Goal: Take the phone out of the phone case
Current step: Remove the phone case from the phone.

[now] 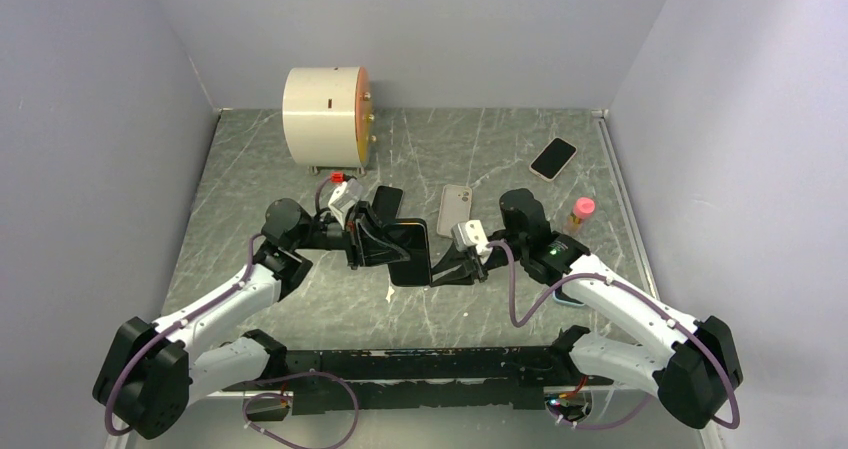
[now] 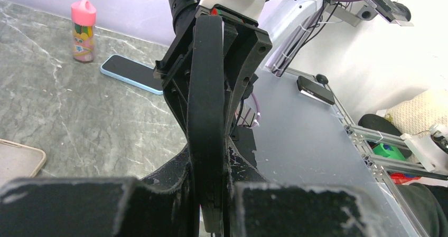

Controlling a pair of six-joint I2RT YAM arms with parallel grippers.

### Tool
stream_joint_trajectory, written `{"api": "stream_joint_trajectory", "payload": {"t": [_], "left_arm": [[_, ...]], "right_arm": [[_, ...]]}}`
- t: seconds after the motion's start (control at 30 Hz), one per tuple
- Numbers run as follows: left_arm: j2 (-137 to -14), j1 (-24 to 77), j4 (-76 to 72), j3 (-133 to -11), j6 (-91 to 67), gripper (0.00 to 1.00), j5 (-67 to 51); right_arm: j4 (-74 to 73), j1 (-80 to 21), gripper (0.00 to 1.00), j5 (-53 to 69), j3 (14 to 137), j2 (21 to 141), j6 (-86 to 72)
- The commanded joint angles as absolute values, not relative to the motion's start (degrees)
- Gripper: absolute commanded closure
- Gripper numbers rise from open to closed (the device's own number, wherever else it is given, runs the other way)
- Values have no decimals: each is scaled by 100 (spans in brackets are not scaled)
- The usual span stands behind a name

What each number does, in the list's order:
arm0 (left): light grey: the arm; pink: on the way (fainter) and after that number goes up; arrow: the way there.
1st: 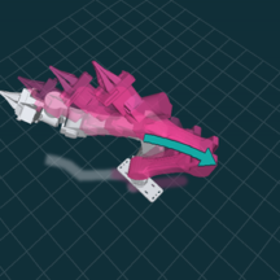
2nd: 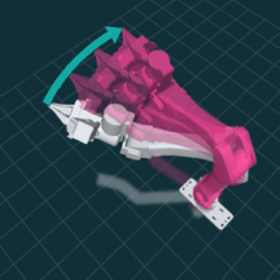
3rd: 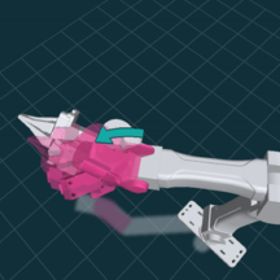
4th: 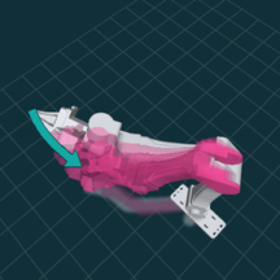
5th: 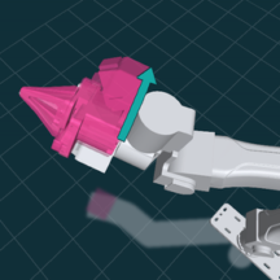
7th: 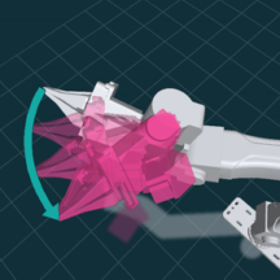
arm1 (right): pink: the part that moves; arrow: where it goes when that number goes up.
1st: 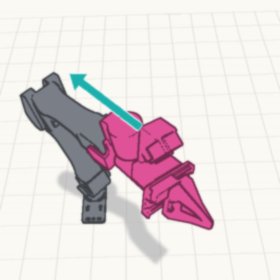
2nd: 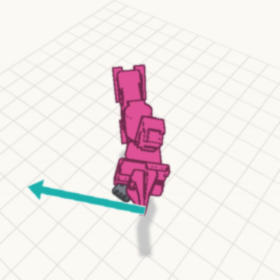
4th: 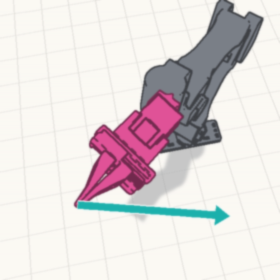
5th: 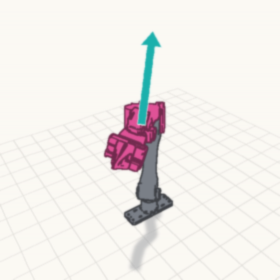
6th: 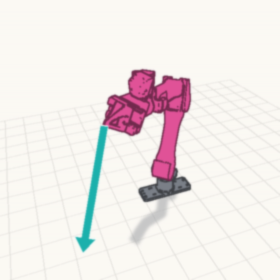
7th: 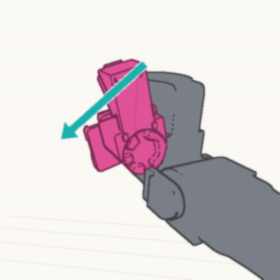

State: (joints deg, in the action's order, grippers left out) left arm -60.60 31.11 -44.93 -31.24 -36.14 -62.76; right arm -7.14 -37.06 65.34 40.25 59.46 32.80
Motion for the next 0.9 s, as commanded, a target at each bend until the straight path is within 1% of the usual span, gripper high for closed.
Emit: {"api": "stream_joint_trajectory", "payload": {"t": [0.0, 0.33, 0.87], "left_arm": [[-5937, 3298, -4789, -3516, -3799, 97, -6561], [-5959, 3330, -4902, -3533, -3891, 97, -6676], [-6142, 3384, -5075, -3576, -4023, 97, -6812]], "right_arm": [[-336, -3698, 75, 6389, 4263, 5985, 3542], [-519, -3698, 75, 6420, 4350, 6025, 3917], [-697, -3700, 75, 6119, 4544, 6188, 4485]]}}
